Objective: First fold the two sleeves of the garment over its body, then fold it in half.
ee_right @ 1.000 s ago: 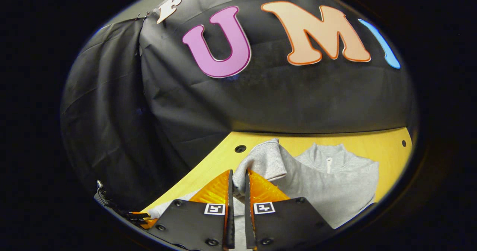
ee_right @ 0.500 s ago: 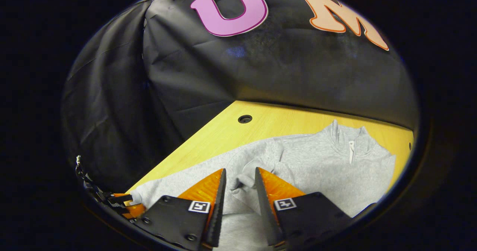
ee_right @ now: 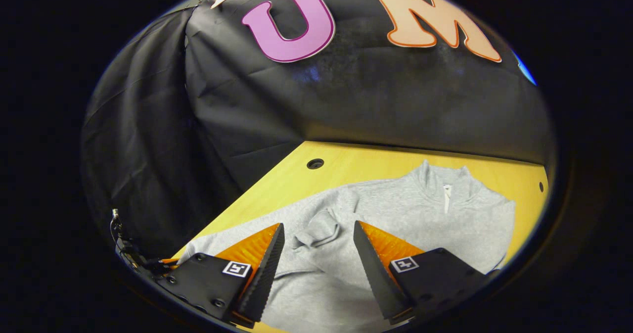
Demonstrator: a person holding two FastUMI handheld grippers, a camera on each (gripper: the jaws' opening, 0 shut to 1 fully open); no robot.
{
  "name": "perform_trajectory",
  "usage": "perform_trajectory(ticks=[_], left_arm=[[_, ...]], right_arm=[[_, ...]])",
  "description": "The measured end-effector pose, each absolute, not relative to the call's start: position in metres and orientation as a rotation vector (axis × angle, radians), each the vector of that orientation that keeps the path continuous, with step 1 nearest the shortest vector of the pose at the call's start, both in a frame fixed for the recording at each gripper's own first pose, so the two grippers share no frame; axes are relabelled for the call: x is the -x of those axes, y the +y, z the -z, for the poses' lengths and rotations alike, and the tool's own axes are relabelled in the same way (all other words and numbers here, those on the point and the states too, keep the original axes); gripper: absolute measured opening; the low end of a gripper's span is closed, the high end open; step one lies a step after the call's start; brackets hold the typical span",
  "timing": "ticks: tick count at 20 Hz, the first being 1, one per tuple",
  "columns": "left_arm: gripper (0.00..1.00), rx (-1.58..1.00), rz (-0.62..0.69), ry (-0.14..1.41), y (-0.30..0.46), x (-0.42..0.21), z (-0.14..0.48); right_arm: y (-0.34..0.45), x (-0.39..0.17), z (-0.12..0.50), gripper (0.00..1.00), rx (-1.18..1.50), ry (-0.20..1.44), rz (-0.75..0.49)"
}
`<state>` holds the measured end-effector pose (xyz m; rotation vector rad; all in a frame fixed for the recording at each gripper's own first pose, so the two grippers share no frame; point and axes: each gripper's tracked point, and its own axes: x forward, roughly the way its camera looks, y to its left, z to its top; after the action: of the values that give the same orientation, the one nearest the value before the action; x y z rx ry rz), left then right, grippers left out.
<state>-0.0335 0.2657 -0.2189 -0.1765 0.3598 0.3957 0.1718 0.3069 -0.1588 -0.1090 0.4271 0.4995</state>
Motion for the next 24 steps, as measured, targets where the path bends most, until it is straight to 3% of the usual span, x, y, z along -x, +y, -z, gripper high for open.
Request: perform_trajectory(ticks=[1,2,6,10,14,24], left_arm=[[0.16,0.168,-0.398,0.36,0.263,0.029,0.221],[0.11,0.159,-0.395,0.365,0.261,0.027,0.221],[0.04,0.136,-0.384,0.402,0.259,0.024,0.217],[0.03,0.19,-0.32,0.361,0.233,0.007,0.184],[0.02,0.189,-0.203,0.267,0.183,-0.017,0.123],[0.02,0.102,0.119,0.184,-0.013,-0.066,0.041]], right_arm=[[0.296,-0.168,0.154,0.82,0.116,0.419,-0.488],[0.285,-0.165,0.15,0.92,0.122,0.411,-0.478],[0.238,-0.155,0.129,0.99,0.144,0.375,-0.419],[0.187,-0.139,0.109,0.96,0.155,0.348,-0.353],[0.135,-0.121,0.094,0.99,0.163,0.33,-0.285],[0.039,-0.09,0.067,0.96,0.119,0.294,-0.158]])
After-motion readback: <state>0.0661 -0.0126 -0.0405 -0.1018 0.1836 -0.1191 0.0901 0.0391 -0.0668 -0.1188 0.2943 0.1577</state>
